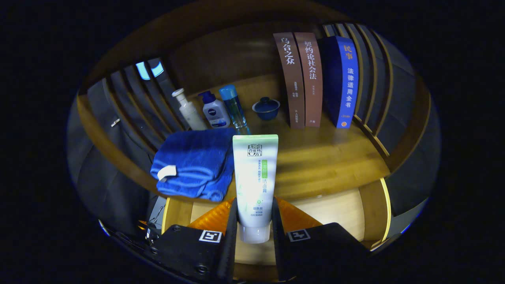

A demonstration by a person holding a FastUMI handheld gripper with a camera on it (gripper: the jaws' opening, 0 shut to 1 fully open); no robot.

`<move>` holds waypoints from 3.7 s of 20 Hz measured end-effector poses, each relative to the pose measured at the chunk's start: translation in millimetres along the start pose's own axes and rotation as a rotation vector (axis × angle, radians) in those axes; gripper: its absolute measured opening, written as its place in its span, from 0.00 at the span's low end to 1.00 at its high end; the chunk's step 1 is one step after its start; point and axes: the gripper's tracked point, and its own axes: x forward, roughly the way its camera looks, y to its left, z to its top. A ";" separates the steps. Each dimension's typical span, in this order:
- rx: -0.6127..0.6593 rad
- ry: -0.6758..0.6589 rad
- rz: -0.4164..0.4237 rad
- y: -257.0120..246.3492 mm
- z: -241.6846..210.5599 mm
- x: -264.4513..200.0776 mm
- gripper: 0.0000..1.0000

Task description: Pull open the drawer, take out the items inside it, and place them on the countertop above the cabinet.

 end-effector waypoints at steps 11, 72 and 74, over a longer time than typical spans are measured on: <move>-0.023 0.211 -0.079 -18.1 17.5 92.7 0.48; -0.023 -0.490 -0.048 -31.9 -163.0 -16.3 0.99; -0.022 -0.498 -0.051 -32.2 -149.3 -1.6 0.99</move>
